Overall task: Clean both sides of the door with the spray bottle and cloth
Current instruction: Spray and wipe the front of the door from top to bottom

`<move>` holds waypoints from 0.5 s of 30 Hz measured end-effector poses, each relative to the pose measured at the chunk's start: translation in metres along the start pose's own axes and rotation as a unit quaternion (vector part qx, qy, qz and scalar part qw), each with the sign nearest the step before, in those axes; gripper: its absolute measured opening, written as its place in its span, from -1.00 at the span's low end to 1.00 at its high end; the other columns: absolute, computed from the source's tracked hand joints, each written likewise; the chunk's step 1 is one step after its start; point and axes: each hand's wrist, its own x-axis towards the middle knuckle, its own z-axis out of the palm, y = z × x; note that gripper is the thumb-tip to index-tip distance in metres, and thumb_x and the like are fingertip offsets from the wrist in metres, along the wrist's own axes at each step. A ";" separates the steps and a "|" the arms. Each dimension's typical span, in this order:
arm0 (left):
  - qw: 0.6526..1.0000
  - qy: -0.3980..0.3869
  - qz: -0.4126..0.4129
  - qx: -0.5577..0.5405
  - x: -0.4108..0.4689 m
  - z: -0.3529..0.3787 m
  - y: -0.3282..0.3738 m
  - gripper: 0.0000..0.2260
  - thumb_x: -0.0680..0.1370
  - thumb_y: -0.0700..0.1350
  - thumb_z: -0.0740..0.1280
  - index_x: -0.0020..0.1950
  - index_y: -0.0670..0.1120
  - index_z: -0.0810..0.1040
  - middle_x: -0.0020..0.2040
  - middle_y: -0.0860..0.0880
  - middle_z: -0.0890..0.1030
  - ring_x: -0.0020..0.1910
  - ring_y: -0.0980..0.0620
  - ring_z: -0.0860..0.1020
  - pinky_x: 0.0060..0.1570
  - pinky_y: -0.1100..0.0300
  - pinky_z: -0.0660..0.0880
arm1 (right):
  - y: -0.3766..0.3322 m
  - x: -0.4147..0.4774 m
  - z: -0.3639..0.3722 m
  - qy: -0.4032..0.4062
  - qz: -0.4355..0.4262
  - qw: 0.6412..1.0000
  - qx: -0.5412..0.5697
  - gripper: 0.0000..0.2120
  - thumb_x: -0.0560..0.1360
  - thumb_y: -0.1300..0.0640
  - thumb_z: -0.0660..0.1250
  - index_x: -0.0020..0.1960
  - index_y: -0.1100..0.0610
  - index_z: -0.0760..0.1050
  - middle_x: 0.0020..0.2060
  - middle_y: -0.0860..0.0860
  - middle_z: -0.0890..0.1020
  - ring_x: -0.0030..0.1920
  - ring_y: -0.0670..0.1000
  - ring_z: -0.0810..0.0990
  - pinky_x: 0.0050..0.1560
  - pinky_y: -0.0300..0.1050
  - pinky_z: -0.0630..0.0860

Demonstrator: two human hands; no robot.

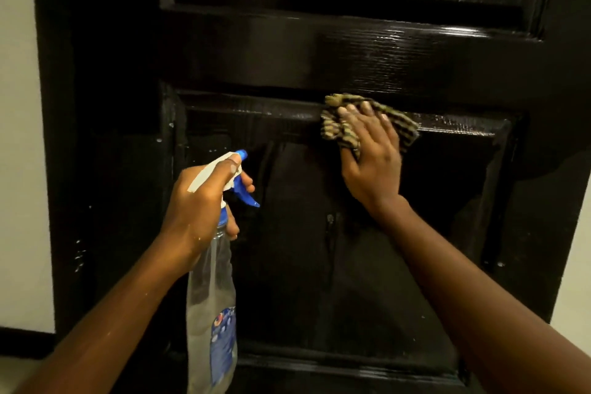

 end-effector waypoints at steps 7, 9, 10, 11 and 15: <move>0.999 0.049 0.006 0.021 -0.003 -0.047 -0.007 -0.62 0.66 0.00 0.14 -0.09 -0.22 0.60 -0.19 -0.12 0.68 -0.61 -0.04 0.47 -0.55 0.20 0.46 | -0.098 0.033 0.076 -0.099 -0.080 0.992 0.012 -0.44 0.53 -0.04 0.21 0.50 0.09 0.43 0.45 0.01 0.48 0.53 0.03 0.33 0.55 0.04 0.19; 0.998 0.057 0.008 0.019 -0.005 -0.059 -0.009 -0.62 0.66 0.03 0.15 -0.08 -0.22 0.60 -0.18 -0.12 0.68 -0.61 -0.04 0.48 -0.55 0.20 0.46 | -0.120 0.042 0.092 -0.130 -0.106 0.986 0.006 -0.41 0.53 -0.08 0.17 0.52 0.08 0.39 0.48 0.01 0.44 0.54 0.02 0.31 0.57 0.02 0.16; 0.998 0.059 0.009 0.017 -0.007 -0.066 -0.011 -0.62 0.65 0.06 0.17 -0.08 -0.21 0.60 -0.18 -0.12 0.68 -0.61 -0.05 0.48 -0.54 0.19 0.47 | -0.129 0.046 0.099 -0.144 -0.117 0.983 0.000 -0.40 0.54 -0.10 0.14 0.54 0.07 0.37 0.50 0.00 0.42 0.55 0.01 0.29 0.57 0.01 0.13; 0.998 0.062 0.008 0.016 -0.008 -0.071 -0.012 -0.61 0.63 0.09 0.17 -0.09 -0.20 0.60 -0.18 -0.11 0.68 -0.61 -0.05 0.48 -0.54 0.17 0.47 | -0.138 0.048 0.107 -0.158 -0.128 0.979 -0.013 -0.39 0.55 -0.13 0.11 0.56 0.06 0.33 0.53 0.00 0.38 0.57 0.01 0.25 0.58 0.00 0.10; 0.997 0.075 0.002 0.025 -0.012 -0.092 -0.023 -0.64 0.67 0.00 0.15 -0.08 -0.21 0.60 -0.17 -0.15 0.67 -0.62 -0.06 0.47 -0.52 0.16 0.46 | -0.165 0.043 0.132 -0.185 -0.158 0.963 -0.113 -0.38 0.60 -0.21 0.01 0.61 -0.02 0.20 0.62 -0.01 0.17 0.62 0.04 0.06 0.60 0.04 -0.08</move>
